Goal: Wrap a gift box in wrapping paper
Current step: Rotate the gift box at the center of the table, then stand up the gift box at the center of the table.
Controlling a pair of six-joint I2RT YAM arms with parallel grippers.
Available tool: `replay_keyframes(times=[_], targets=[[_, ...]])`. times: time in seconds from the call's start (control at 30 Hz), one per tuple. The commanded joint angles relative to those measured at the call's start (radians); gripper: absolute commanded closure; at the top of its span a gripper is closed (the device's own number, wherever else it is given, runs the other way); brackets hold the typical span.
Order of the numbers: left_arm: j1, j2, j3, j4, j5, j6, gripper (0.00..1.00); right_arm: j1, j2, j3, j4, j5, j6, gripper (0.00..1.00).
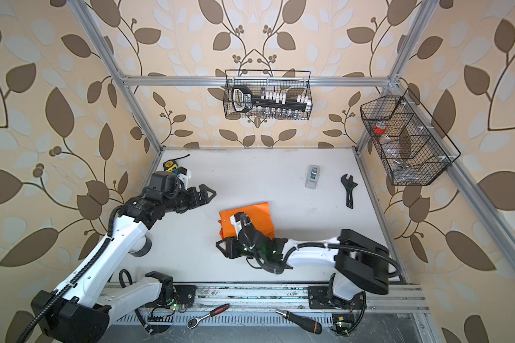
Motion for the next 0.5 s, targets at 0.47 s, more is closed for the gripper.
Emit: replay_keyframes(times=[0.47], targets=[[-0.040,0.071,-0.191,0.176,0.105,-0.060,0.02,-0.812,-0.039,-0.204,-0.012,-0.657,-0.174,0.31]])
